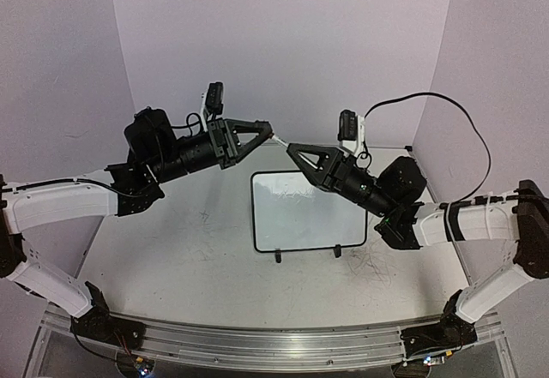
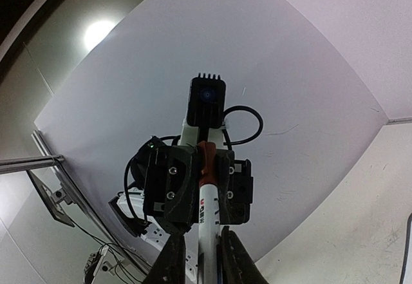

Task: Write a sentence on the whiteboard
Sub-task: Open the pen cap from the whiteboard marker.

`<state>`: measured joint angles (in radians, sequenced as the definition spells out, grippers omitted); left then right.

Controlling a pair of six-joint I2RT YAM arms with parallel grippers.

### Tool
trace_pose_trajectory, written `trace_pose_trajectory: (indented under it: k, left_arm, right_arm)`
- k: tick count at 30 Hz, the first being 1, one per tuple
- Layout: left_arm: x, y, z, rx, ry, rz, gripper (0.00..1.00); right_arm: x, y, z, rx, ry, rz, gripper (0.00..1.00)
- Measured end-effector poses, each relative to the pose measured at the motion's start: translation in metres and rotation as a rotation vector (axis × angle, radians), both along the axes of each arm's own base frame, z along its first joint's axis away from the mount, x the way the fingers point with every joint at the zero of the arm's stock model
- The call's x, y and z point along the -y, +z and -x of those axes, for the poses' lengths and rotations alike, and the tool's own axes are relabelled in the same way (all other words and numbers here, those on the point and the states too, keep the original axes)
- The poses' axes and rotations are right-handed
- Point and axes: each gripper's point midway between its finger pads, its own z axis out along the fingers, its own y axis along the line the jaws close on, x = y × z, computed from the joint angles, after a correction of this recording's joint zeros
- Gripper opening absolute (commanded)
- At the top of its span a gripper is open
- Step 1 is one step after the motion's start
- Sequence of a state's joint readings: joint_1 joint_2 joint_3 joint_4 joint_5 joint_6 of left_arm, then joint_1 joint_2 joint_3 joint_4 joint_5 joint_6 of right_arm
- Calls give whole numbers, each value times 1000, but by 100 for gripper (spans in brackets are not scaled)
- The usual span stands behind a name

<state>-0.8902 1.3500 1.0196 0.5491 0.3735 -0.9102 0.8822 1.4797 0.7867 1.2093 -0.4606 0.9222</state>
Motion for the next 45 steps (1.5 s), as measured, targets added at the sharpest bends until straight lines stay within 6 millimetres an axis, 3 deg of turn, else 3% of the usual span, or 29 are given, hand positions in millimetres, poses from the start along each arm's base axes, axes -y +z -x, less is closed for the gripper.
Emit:
trace_pose_trajectory:
  k: [18,25,28,36,43,45]
  left_arm:
    - [3,-6,1,-6,-20,-3,0]
    - [3,-6,1,-3,-21,-1,0]
    - [2,-5,1,0,-20,3,0]
    - [0,-7,0,0,-5,3,0]
    - [-11,-36,7,-31,23,-50,0]
    - [-27,-40,-4,-38,90,-54,0]
  right_arm:
    - [-4,-3,-3,-8,4,1,18]
    - [-5,-4,-5,-16,3,1,9]
    - [-6,-3,-5,-16,3,-2,0]
    - [-6,-4,-7,-20,-2,0,0]
    - [-6,-36,4,-48,12,63,0]
    - [3,-51,6,-66,-2,87,0]
